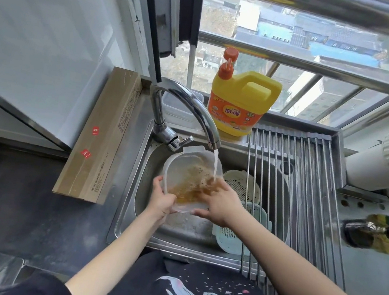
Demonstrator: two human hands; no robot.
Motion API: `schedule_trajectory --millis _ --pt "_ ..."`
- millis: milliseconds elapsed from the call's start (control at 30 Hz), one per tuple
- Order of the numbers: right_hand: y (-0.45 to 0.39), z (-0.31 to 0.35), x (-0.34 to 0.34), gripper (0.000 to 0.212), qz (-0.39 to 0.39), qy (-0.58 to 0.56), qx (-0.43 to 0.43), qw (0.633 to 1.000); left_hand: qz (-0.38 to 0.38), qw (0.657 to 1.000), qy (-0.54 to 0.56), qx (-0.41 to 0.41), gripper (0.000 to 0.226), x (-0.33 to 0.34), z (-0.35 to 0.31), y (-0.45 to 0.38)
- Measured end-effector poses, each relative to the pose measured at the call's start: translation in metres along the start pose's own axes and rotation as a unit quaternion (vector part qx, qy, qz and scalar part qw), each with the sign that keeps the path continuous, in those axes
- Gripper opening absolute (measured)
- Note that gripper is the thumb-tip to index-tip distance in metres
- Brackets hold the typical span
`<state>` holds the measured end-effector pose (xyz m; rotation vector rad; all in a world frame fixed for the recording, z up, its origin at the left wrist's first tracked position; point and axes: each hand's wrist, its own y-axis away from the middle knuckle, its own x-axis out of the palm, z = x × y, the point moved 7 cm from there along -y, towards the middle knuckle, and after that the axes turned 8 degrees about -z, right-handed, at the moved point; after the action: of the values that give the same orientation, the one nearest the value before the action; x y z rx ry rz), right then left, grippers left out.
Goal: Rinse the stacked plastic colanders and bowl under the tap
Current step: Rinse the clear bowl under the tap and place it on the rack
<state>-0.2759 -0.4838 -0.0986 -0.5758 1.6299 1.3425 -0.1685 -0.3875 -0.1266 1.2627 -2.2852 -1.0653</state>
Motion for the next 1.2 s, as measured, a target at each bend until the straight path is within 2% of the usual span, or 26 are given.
schedule_trajectory --millis 33,100,167,233,267,367,467,533,567,600,667,733,767,800,867,900,967,1033,1067,1200 --pt "0.001 -0.005 -0.002 0.087 -0.023 0.024 0.021 0.999 0.009 1.0 0.014 -0.006 0.074 0.002 -0.002 0.001" --pt "0.004 0.001 0.0 0.089 -0.018 0.021 0.021 0.999 0.027 0.998 0.055 -0.024 0.075 0.006 -0.002 0.0" --pt "0.007 0.015 -0.002 0.075 -0.005 -0.027 -0.024 0.999 0.062 0.992 0.103 -0.049 0.076 0.013 0.001 -0.002" --pt "0.011 0.028 -0.015 0.057 -0.049 -0.077 -0.088 0.992 0.122 0.981 0.139 -0.064 0.078 0.02 0.004 0.002" --pt "0.014 0.031 -0.021 0.058 -0.076 -0.086 -0.103 0.988 0.139 0.975 0.156 -0.077 0.077 0.023 0.005 0.004" --pt "0.023 0.033 -0.04 0.054 -0.129 -0.052 -0.082 0.987 0.13 0.964 0.185 -0.139 0.056 0.027 0.012 0.007" --pt "0.027 0.039 -0.051 0.026 -0.127 0.043 -0.099 0.986 0.124 0.957 0.186 -0.183 0.031 0.033 0.019 0.012" --pt "0.029 0.041 -0.062 0.011 -0.146 0.087 -0.116 0.979 0.113 0.953 0.192 -0.207 0.025 0.036 0.026 0.013" --pt "0.029 0.04 -0.061 0.01 -0.125 0.084 -0.116 0.982 0.112 0.953 0.18 -0.218 0.023 0.038 0.028 0.013" --pt "0.027 0.037 -0.058 0.013 -0.09 0.058 -0.1 0.989 0.108 0.956 0.155 -0.224 0.022 0.039 0.03 0.014" --pt "0.024 0.027 -0.053 0.037 0.01 -0.044 -0.036 0.998 0.088 0.969 0.085 -0.214 0.021 0.037 0.03 0.016" --pt "0.02 0.021 -0.046 0.062 0.089 -0.228 0.033 0.969 0.085 0.977 0.023 -0.193 0.024 0.033 0.029 0.014" --pt "0.014 0.017 -0.044 0.067 0.097 -0.288 0.062 0.951 0.093 0.979 -0.006 -0.18 0.025 0.031 0.028 0.014" --pt "0.007 0.01 -0.042 0.07 0.078 -0.284 0.088 0.951 0.101 0.98 -0.026 -0.171 0.026 0.03 0.027 0.013" --pt "-0.004 -0.005 -0.038 0.076 0.019 -0.162 0.148 0.975 0.12 0.979 -0.047 -0.159 0.022 0.033 0.025 0.016" --pt "-0.007 -0.006 -0.034 0.077 0.017 -0.1 0.164 0.981 0.126 0.979 -0.054 -0.154 0.021 0.035 0.023 0.018" --pt "-0.016 0.008 -0.019 0.075 0.052 -0.033 0.122 0.991 0.131 0.979 -0.067 -0.142 0.023 0.037 0.02 0.024" --pt "-0.022 0.024 -0.01 0.076 0.07 -0.036 0.028 0.997 0.128 0.979 -0.074 -0.143 0.025 0.033 0.023 0.024" --pt "-0.023 0.022 -0.01 0.076 0.069 -0.038 0.008 0.997 0.13 0.977 -0.07 -0.151 0.027 0.032 0.026 0.024" --pt "-0.024 -0.009 -0.01 0.064 0.037 0.042 0.068 0.996 0.129 0.978 -0.064 -0.153 0.038 0.028 0.022 0.019"
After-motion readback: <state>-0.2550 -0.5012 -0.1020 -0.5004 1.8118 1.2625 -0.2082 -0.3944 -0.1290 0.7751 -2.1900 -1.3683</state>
